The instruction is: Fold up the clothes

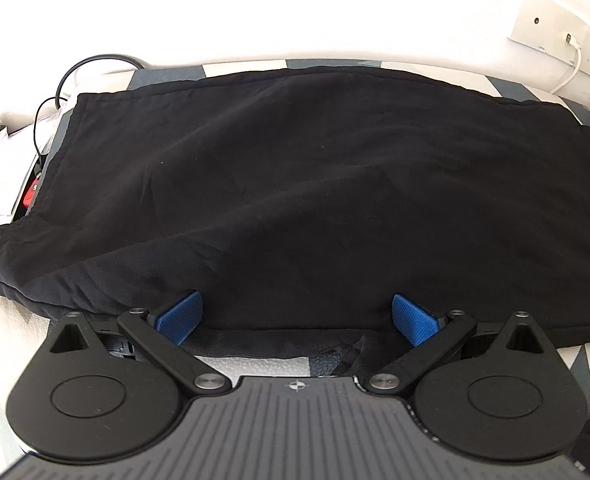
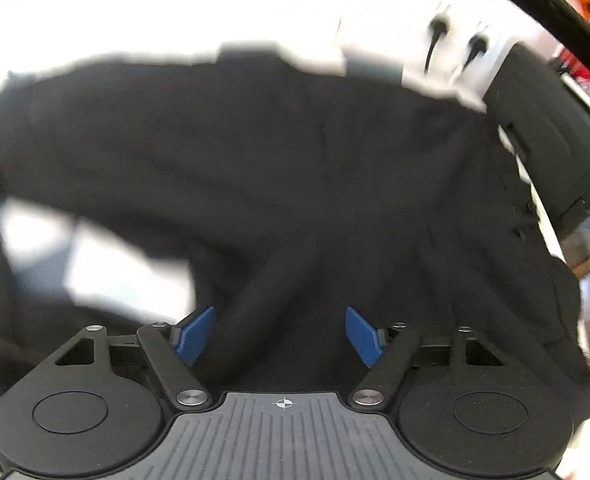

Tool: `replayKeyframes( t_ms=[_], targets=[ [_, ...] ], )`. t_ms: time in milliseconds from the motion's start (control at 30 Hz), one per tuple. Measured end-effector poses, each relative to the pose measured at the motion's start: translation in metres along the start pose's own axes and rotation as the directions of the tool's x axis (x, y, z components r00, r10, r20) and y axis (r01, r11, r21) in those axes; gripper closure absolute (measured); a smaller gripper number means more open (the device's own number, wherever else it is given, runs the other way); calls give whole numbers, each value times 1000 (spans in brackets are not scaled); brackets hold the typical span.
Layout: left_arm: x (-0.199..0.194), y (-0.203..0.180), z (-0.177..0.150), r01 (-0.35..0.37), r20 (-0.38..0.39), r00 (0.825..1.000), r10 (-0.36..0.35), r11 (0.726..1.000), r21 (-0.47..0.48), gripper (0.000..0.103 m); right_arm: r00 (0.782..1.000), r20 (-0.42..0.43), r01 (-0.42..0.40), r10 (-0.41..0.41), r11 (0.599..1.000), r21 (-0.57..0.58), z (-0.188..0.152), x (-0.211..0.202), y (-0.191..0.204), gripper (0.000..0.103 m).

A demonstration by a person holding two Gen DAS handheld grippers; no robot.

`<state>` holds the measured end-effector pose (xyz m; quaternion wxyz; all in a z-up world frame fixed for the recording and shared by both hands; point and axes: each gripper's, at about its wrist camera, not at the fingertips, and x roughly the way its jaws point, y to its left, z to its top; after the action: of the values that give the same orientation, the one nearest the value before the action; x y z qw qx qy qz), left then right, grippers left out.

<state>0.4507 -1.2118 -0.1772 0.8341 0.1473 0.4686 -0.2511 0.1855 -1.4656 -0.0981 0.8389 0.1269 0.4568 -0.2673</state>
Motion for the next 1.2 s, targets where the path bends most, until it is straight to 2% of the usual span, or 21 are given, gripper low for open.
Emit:
replayKeyframes(
  t_ms=[67, 167, 267, 300, 333, 400, 500, 667, 1200],
  targets=[
    [1, -2, 4, -14, -24, 1000, 13, 1000, -21, 0, 994, 106, -50, 39, 994, 99, 13, -5, -2, 11],
    [3, -5, 8, -32, -41, 999, 31, 998, -45, 0, 987, 157, -63, 35, 982, 177, 29, 14, -2, 8],
    [3, -8, 8, -46, -41, 998, 44, 997, -58, 0, 996, 85, 7, -22, 985, 170, 42, 43, 6, 8],
    [4, -8, 8, -47, -43, 998, 45, 997, -58, 0, 998, 60, 6, -16, 988, 152, 43, 51, 11, 6],
    [4, -8, 8, -48, -44, 998, 45, 997, -58, 0, 999, 35, 6, -11, 991, 133, 43, 58, 15, 1],
    [4, -7, 9, -43, -49, 998, 40, 998, -53, 0, 999, 29, 42, -44, 997, 69, 39, 68, 25, 1],
    [4, -6, 10, -40, -55, 998, 37, 998, -48, 0, 998, 61, 28, -34, 994, 106, 34, 67, 23, 1],
    [4, -7, 8, -41, -42, 998, 39, 998, -48, 0, 996, 84, 28, -36, 995, 94, 28, 59, 28, 1],
    [0, -9, 1, -33, -1, 999, 33, 999, -42, 0, 996, 78, 29, -35, 996, 83, 29, 71, 23, 1]
  ],
)
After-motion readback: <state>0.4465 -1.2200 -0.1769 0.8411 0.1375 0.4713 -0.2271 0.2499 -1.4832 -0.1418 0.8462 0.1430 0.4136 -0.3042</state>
